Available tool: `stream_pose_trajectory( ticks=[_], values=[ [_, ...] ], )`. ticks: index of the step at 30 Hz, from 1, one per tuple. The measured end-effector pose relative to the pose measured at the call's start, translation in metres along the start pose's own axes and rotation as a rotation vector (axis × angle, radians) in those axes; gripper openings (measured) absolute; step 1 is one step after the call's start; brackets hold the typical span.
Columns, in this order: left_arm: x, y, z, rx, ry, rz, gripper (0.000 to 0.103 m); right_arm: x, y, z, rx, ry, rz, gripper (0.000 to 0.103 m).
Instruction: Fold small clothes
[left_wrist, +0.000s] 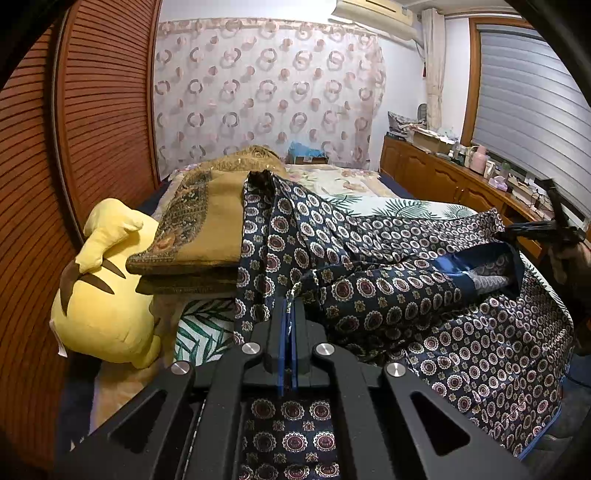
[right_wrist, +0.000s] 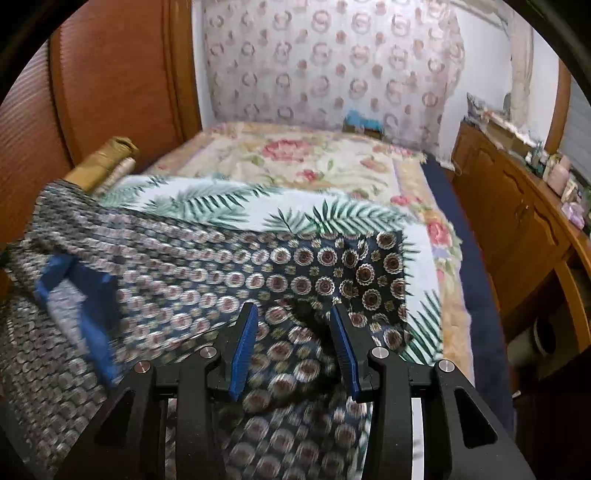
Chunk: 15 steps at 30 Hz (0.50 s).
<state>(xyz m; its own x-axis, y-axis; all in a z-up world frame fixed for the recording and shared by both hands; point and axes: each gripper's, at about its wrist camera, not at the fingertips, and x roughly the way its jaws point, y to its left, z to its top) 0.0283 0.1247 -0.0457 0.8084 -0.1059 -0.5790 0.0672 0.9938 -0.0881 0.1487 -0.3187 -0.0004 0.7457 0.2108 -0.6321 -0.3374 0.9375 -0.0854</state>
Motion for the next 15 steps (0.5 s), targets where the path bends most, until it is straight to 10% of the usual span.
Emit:
stream_pose_trajectory(
  ticks=[3,6,15],
  values=[
    [0.001,0.000,-0.002,0.005,0.008,-0.005,0.002,0.023,-0.003,0.004,0.001,0.057,-0.003,0.038],
    [0.000,0.000,-0.005,0.004,0.011,-0.007,0.002,0.023,0.000,-0.002,-0.021,0.068,-0.001,0.005],
    [-0.006,0.003,-0.001,-0.004,-0.016,0.003,0.002,-0.057,0.000,-0.046,-0.009,-0.124,0.009,0.000]
  ],
)
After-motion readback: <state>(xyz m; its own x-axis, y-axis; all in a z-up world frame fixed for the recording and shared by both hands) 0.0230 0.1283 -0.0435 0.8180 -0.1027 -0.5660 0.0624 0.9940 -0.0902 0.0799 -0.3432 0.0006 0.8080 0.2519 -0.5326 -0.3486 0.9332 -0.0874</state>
